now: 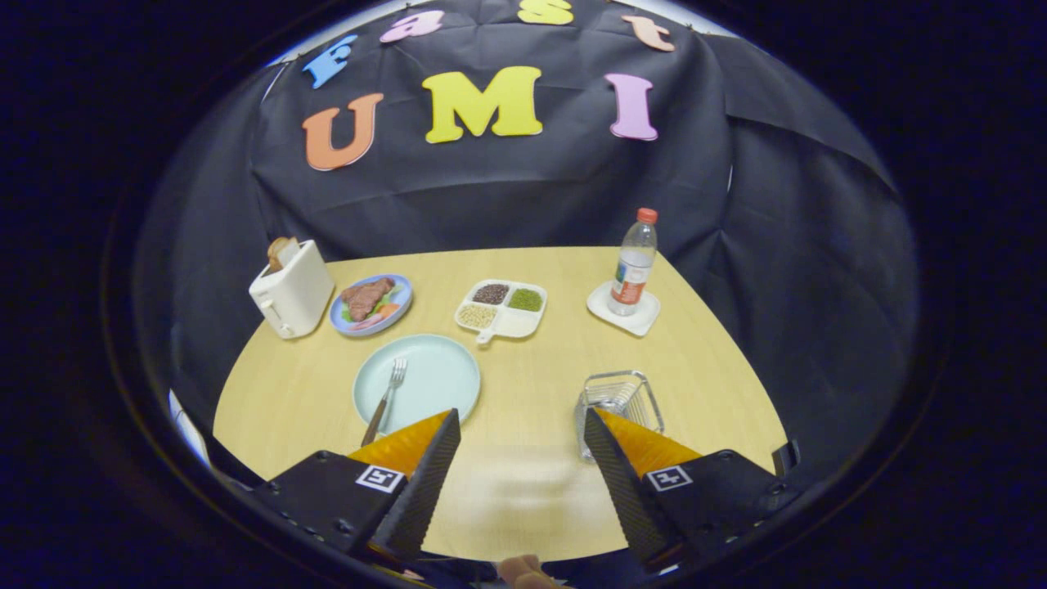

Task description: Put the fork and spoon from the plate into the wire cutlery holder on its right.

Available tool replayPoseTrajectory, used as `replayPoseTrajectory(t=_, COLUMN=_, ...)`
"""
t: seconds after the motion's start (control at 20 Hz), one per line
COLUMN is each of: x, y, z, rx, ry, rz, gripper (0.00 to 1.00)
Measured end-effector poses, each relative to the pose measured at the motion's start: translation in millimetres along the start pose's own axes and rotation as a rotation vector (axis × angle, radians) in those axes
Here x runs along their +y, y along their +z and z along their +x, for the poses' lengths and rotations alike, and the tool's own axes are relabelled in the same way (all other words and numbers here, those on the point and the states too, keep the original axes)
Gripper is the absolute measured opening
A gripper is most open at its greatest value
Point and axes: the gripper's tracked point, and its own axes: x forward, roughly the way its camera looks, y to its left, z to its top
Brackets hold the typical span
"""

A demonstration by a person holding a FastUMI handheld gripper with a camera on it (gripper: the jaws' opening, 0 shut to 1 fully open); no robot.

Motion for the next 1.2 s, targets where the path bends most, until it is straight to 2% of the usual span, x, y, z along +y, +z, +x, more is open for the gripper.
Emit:
replayPoseTrajectory(t=0.2, x=39, y=-8, z=14, rx=0.033, ry=0.030, rz=-0.028, gripper=0.95)
replayPoseTrajectory(t=0.65, x=101, y=-35, z=48, rx=0.135, ry=0.070, rz=-0.060, gripper=0.95)
replayPoseTrajectory(t=1.2, x=167, y=-89, z=72, rx=0.284, ry=0.147, rz=-0.027, gripper=0.95)
